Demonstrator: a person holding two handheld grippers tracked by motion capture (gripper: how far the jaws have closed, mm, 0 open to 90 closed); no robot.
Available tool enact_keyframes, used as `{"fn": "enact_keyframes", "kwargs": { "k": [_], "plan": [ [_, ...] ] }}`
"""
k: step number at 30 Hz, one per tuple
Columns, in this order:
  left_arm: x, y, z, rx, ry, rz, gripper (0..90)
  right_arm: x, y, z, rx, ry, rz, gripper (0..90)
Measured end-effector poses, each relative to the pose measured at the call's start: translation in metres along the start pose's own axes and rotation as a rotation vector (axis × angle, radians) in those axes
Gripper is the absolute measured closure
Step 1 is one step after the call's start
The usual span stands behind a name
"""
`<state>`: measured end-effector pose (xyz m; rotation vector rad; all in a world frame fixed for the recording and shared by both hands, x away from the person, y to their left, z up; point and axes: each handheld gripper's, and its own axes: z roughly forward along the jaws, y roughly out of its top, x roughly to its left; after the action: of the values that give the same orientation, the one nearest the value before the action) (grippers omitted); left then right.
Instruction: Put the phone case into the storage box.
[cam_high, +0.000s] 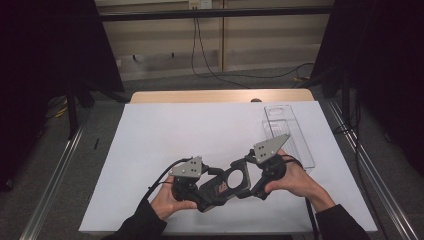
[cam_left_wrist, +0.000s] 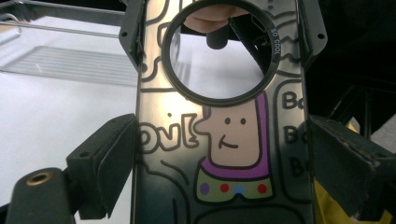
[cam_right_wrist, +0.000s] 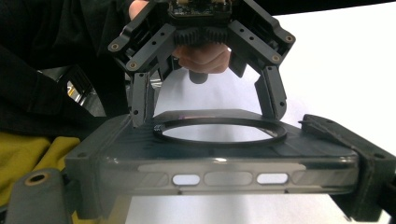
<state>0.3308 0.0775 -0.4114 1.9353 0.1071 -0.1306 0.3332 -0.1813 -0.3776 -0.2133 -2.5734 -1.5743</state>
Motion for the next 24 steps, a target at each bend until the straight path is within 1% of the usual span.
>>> {"fn": "enact_keyframes", "kwargs": {
  "k": [4,5,7,11,12,14,15,16,17,18,20,23,24],
  "plan": [
    [0.0,0.001,-0.001,-0.007,0.022,0.006,11.8,-0.001,0.0,-0.002,0.0,-0.012,0.003,11.5],
    [0.0,0.001,-0.001,-0.01,0.026,0.005,11.6,-0.001,0.0,-0.002,0.013,-0.017,0.011,11.5],
    [0.0,0.001,-0.002,-0.013,0.042,0.001,8.4,-0.001,-0.001,-0.003,0.043,-0.029,0.009,11.6],
    [0.003,0.0,-0.006,-0.021,0.067,-0.032,4.4,-0.002,0.0,-0.006,0.026,-0.038,0.02,11.6],
    [0.003,0.0,-0.008,-0.028,0.07,-0.039,4.2,-0.002,0.001,-0.007,0.021,-0.04,0.023,11.6],
    [0.004,0.0,-0.011,-0.039,0.089,-0.05,4.1,-0.002,0.001,-0.01,0.015,-0.052,0.026,11.7],
    [0.005,0.0,-0.013,-0.039,0.099,-0.051,3.7,-0.002,0.001,-0.011,0.012,-0.057,0.032,11.6],
    [0.006,-0.001,-0.015,-0.031,0.119,-0.05,3.6,-0.002,0.001,-0.012,0.01,-0.062,0.036,11.6],
    [0.005,-0.001,-0.016,-0.025,0.14,-0.045,3.3,-0.003,0.001,-0.013,0.009,-0.072,0.038,11.7],
    [0.004,-0.002,-0.017,-0.017,0.176,-0.037,3.0,-0.003,0.001,-0.014,0.005,-0.075,0.042,11.7],
    [0.002,-0.003,-0.019,-0.011,0.214,-0.022,3.8,-0.004,0.001,-0.016,0.001,-0.083,0.048,11.6],
    [0.002,-0.004,-0.022,-0.015,0.226,-0.034,3.6,-0.004,0.001,-0.018,-0.003,-0.096,0.054,11.7],
    [0.002,-0.003,-0.023,-0.014,0.239,-0.028,3.3,-0.004,0.001,-0.019,-0.003,-0.099,0.06,11.6]
  ]
}}
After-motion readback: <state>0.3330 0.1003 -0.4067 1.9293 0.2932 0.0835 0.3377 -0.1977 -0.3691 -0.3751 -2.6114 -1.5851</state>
